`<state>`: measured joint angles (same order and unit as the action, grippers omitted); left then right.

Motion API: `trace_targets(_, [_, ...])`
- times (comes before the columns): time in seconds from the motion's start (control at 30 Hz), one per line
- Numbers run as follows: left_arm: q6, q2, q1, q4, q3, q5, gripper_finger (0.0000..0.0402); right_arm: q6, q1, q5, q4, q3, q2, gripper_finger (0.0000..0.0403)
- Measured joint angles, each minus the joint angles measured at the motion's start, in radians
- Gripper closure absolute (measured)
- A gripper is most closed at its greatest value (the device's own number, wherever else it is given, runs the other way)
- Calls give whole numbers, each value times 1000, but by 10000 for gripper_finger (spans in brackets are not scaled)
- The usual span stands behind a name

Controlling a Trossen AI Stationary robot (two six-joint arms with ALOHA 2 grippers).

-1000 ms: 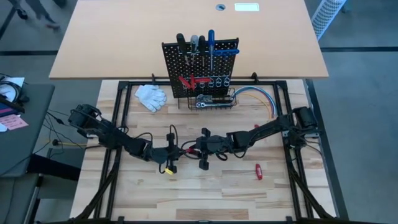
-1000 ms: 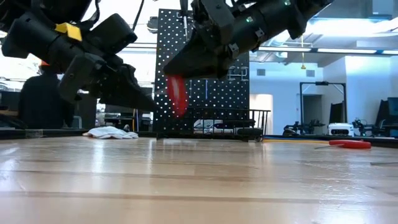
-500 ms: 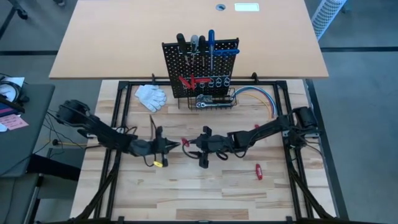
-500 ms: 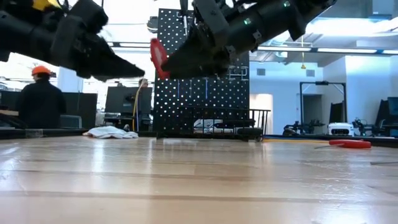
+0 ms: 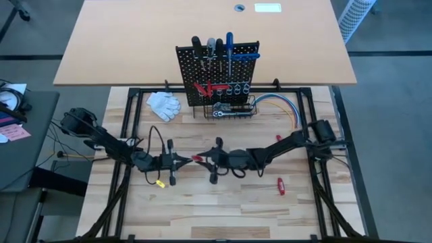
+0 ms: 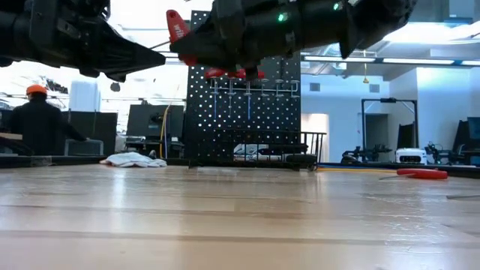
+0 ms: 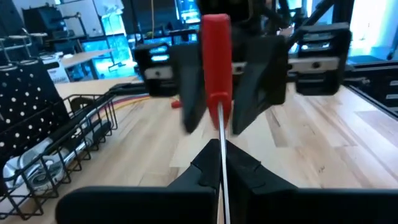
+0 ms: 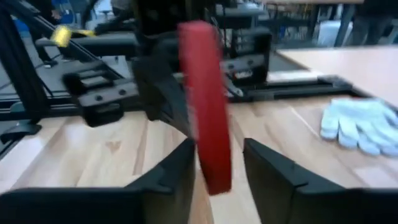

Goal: Hang tools onto peg board
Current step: Hang the red allen wrench on the pegboard

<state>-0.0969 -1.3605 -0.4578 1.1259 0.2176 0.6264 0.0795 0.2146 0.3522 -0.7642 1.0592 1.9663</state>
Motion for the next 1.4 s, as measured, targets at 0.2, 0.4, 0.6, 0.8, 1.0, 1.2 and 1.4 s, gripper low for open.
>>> trace_targets(0.2, [-5, 0, -4, -14, 0, 3, 401, -107, 52, 61, -31, 0, -8, 348])
trace_targets(0.4, [-6, 0, -2, -91, 0, 47, 393, -88, 79, 184, 254, 6, -154, 368])
trace_targets(0.6, [48, 0, 3, -250, -1, 217, 340, 150, 46, 412, 989, 172, -403, 368])
trace_targets(0.8, [81, 0, 14, -257, 0, 217, 309, 259, -120, 421, 1621, 525, -405, 368])
trace_targets(1.0, [86, 0, 14, -281, 0, 215, 307, 151, -273, 406, 1805, 765, -296, 368])
trace_targets(1.2, [111, 0, 14, -310, 0, 213, 307, 85, -352, 321, 1831, 863, -240, 368])
trace_targets(1.4, [118, 0, 14, -315, 0, 208, 306, 77, -401, 274, 1873, 863, -221, 368])
